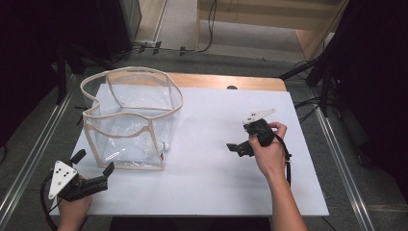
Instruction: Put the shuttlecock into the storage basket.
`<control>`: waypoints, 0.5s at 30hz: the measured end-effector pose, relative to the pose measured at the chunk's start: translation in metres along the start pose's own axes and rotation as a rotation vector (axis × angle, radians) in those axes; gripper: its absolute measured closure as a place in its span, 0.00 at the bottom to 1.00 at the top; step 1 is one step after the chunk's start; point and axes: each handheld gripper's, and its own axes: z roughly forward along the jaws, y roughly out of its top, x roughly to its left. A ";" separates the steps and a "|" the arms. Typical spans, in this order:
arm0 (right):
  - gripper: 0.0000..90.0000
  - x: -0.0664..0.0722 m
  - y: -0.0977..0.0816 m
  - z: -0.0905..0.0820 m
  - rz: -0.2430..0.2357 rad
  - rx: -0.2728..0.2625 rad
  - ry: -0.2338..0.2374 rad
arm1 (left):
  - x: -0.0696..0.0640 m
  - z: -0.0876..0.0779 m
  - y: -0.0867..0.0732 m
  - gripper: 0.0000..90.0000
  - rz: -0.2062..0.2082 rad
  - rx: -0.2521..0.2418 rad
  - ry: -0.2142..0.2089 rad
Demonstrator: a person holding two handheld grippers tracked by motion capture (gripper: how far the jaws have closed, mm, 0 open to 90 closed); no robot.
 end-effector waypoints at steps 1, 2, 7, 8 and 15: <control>0.00 0.000 -0.002 0.000 0.002 0.002 -0.003 | 0.000 0.000 0.000 0.00 0.001 0.001 0.000; 0.00 -0.001 -0.004 -0.001 0.008 0.004 -0.004 | 0.000 0.000 0.000 0.00 0.001 0.001 0.001; 0.00 -0.004 -0.014 -0.003 0.023 -0.014 -0.011 | 0.000 0.000 0.000 0.00 0.001 0.001 0.001; 0.00 -0.005 -0.016 -0.004 0.024 -0.013 -0.016 | 0.000 0.000 0.000 0.00 0.002 0.001 0.001; 0.00 -0.008 -0.027 -0.007 0.030 -0.027 -0.020 | 0.000 0.000 0.000 0.00 0.003 0.002 0.002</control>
